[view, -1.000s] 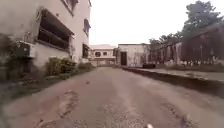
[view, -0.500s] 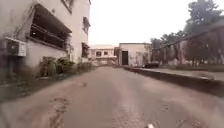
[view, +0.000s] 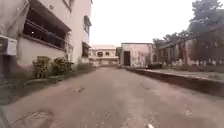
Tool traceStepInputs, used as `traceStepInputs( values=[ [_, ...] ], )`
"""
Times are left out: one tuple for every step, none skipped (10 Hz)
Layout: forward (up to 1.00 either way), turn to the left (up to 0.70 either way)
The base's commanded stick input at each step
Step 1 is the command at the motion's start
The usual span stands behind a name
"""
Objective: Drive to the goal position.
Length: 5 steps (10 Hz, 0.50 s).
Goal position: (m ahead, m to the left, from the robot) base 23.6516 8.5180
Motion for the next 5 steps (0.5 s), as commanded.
traceStepInputs(
  values=[
    [1.00, 0.00],
    [1.00, 0.00],
    [1.00, 0.00],
    [1.00, 0.00],
    [1.00, 0.00]
  ],
)
